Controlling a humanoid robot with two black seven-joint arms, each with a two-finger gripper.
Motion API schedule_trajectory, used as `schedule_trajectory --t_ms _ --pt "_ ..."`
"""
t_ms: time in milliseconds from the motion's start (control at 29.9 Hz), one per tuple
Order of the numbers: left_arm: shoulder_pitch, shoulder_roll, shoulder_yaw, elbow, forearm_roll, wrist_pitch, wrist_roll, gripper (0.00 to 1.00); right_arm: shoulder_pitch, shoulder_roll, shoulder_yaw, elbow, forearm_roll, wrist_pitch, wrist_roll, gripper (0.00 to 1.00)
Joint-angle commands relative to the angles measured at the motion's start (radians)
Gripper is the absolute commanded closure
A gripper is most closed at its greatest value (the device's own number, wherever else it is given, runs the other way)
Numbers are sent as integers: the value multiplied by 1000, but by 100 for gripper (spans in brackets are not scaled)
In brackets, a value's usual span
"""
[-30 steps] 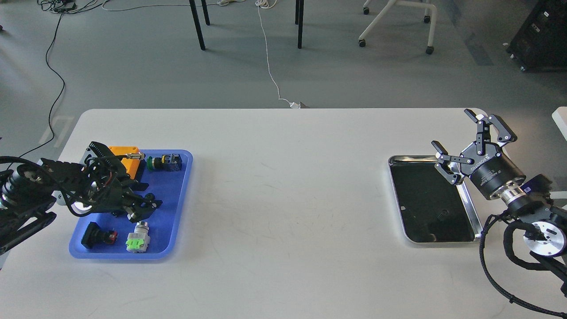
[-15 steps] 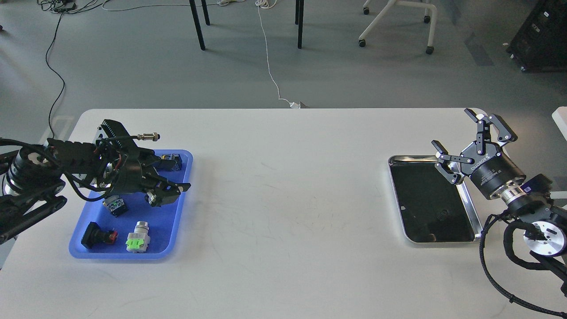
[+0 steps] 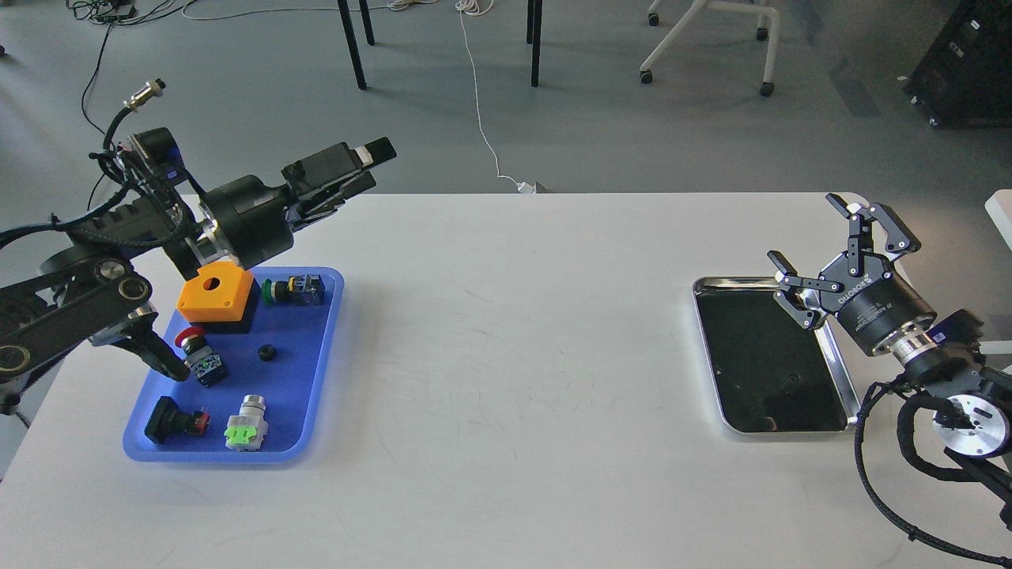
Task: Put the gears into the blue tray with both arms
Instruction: 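Lift the left gripper away from the blue tray, then reach the right gripper into the metal tray and grasp another black part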
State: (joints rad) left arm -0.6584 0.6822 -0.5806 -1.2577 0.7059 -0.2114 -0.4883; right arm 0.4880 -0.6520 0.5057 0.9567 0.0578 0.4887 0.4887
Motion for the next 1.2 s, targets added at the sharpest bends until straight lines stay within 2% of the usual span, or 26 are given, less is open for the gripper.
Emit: schedule_trajectory --t_ms 0,100,200,267,368,535,835,1036,1169 --pt "164 -94 -207 1 -62 0 0 2 1 -5 -3 7 -6 0 0 1" --pt "270 -168 -327 3 -62 1 0 2 12 -18 -7 13 -41 0 0 1" --pt "322 -211 -384 4 -62 1 0 2 32 -70 -13 33 -200 0 0 1" --pt "335 -225 -412 11 -63 0 0 2 69 -126 -18 56 -353 0 0 1" --pt "348 -228 -435 14 -71 -8 54 2 125 -178 -48 83 -599 0 0 1" --pt "352 -228 -438 15 -72 -16 59 2 311 -239 -162 91 -999 0 0 1" --pt "352 -228 -439 15 -72 -23 68 2 596 -242 -493 114 -1518 0 0 1" --pt "352 -228 -439 14 -72 -25 66 2 615 -209 -584 116 -1762 -1 0 1" --pt "358 -230 -461 14 -72 -31 66 2 613 -204 -665 114 -1854 -61 0 2"
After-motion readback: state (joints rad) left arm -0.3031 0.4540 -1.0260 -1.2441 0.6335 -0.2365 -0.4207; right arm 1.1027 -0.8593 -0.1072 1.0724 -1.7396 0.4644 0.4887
